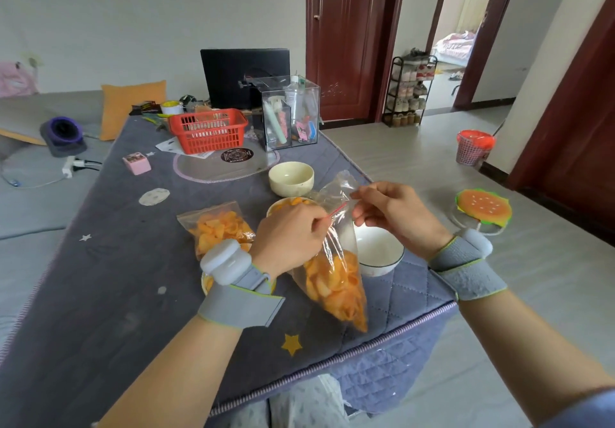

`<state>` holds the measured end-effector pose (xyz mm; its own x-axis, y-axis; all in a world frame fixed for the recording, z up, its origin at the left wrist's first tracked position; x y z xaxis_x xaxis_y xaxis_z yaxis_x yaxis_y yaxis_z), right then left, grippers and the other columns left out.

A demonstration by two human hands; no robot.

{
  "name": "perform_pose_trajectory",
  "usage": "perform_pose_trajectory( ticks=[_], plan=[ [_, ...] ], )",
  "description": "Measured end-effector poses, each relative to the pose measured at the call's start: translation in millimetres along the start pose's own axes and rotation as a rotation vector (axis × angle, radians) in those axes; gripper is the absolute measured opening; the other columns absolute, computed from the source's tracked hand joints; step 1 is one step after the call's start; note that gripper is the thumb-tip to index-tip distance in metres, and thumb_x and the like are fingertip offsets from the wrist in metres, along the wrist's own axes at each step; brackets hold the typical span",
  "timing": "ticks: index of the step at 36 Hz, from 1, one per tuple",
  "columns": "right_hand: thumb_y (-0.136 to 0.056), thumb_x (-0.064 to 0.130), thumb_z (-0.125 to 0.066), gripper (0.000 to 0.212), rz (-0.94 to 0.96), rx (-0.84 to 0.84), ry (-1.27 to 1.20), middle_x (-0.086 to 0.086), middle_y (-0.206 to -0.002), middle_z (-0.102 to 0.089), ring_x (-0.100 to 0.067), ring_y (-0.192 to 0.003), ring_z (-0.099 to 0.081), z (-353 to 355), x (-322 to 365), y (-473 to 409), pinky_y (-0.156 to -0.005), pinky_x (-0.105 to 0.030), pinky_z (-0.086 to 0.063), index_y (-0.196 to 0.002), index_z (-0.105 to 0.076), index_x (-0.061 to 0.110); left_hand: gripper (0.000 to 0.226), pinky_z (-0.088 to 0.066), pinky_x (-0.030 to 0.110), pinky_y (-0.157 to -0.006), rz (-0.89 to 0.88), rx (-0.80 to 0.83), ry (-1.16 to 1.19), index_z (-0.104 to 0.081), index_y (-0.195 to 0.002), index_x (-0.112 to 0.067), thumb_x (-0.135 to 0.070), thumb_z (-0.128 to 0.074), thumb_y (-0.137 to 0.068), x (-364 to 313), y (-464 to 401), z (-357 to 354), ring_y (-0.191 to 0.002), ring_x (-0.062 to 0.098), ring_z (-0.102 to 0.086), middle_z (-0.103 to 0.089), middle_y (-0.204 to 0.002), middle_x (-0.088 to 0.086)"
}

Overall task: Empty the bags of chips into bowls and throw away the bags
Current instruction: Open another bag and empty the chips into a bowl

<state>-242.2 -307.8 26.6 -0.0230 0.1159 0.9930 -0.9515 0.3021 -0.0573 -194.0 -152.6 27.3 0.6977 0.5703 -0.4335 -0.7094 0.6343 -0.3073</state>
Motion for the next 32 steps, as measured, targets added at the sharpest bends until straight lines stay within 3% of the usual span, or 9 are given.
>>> perform_pose_trajectory(
  ticks=[4,11,16,18,20,22,24,29,32],
  plan=[
    [-0.092,0.013,-0.042,0.02,-0.149,-0.14,0.035,-0.007,-0.07,-0.062,-0.014,-0.058,-0.056,23,-41,4,-0.055,-0.017,-0.043,-0.087,-0.06,0.007,0.026,-0.035,0.032,-0.064,-0.016,-0.13,0.068,-0.066,-0.088,-0.014,-0.029,-0.044,-0.093,-10,-7,-2,-0.08,0.026,-0.059,-0.068,-0.081,0.005],
    [-0.094,0.024,-0.041,0.025,-0.188,-0.241,-0.149,-0.011,-0.087,-0.065,-0.021,-0.079,-0.062,44,-84,21,-0.072,-0.029,-0.05,-0.101,-0.058,0.007,0.027,-0.045,0.042,-0.067,-0.055,-0.302,0.449,-0.056,-0.07,-0.012,-0.028,-0.047,-0.09,-33,-27,-2,-0.07,0.035,-0.058,-0.057,-0.065,0.011],
    [-0.09,0.051,-0.036,0.048,-0.315,-0.133,-0.334,-0.014,-0.09,-0.068,-0.026,-0.083,-0.066,46,-94,21,-0.071,-0.032,-0.054,-0.1,-0.062,0.012,0.025,-0.04,0.033,-0.063,-0.06,-0.391,0.614,-0.06,-0.078,-0.005,-0.023,-0.047,-0.09,-42,-36,-7,-0.061,0.022,-0.05,-0.056,-0.063,0.014],
    [-0.089,0.057,-0.03,0.054,-0.331,-0.078,-0.403,-0.015,-0.089,-0.07,-0.025,-0.078,-0.07,46,-94,21,-0.066,-0.029,-0.057,-0.105,-0.061,0.015,0.02,-0.04,0.021,-0.06,-0.031,-0.449,0.711,-0.062,-0.082,-0.005,-0.016,-0.048,-0.093,-45,-39,-10,-0.056,0.006,-0.049,-0.054,-0.06,0.0],
    [-0.089,0.056,-0.031,0.054,-0.288,-0.068,-0.518,-0.016,-0.097,-0.068,-0.025,-0.078,-0.071,49,-94,19,-0.065,-0.028,-0.058,-0.115,-0.057,0.017,0.02,-0.044,0.018,-0.063,0.001,-0.495,0.782,-0.061,-0.082,-0.009,-0.018,-0.047,-0.092,-45,-43,-17,-0.058,0.003,-0.056,-0.056,-0.063,-0.01],
    [-0.088,0.055,-0.033,0.051,-0.225,-0.044,-0.666,-0.014,-0.113,-0.063,-0.028,-0.088,-0.07,54,-94,15,-0.077,-0.035,-0.059,-0.118,-0.057,0.021,0.02,-0.05,0.029,-0.066,0.025,-0.48,0.862,-0.058,-0.075,-0.016,-0.024,-0.047,-0.09,-45,-47,-26,-0.065,0.017,-0.062,-0.059,-0.064,-0.01],
    [-0.088,0.055,-0.034,0.053,-0.177,-0.03,-0.762,-0.011,-0.123,-0.059,-0.028,-0.097,-0.067,57,-92,12,-0.087,-0.04,-0.055,-0.123,-0.055,0.02,0.022,-0.051,0.032,-0.068,0.035,-0.462,0.908,-0.057,-0.072,-0.024,-0.022,-0.046,-0.091,-44,-48,-35,-0.068,0.018,-0.062,-0.061,-0.064,-0.01],
    [-0.079,0.045,-0.053,0.05,-0.072,-0.25,-0.682,-0.015,-0.103,-0.059,-0.022,-0.095,-0.063,75,-89,-2,-0.087,-0.042,-0.051,-0.118,-0.057,0.014,0.021,-0.051,0.04,-0.081,0.095,-0.408,0.876,-0.058,-0.075,-0.032,-0.027,-0.044,-0.09,-33,-46,-68,-0.084,0.025,-0.066,-0.068,-0.077,-0.006],
    [-0.085,0.028,-0.052,0.044,-0.046,-0.422,-0.612,-0.016,-0.109,-0.06,-0.027,-0.095,-0.06,92,-89,-7,-0.079,-0.039,-0.052,-0.124,-0.051,0.008,0.02,-0.048,0.02,-0.077,0.157,-0.39,0.85,-0.064,-0.082,-0.017,-0.021,-0.046,-0.091,-21,-37,-91,-0.078,-0.002,-0.064,-0.069,-0.085,0.0]
  ],
)
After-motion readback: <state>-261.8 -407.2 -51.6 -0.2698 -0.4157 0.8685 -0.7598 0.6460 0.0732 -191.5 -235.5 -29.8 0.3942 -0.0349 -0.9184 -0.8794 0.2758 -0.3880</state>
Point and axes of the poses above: each hand's wrist, its own y-axis away from the middle knuckle, its own z-axis out of the back of the hand, x = y × z, the point moved 3 cm from there along -y, towards the middle knuckle
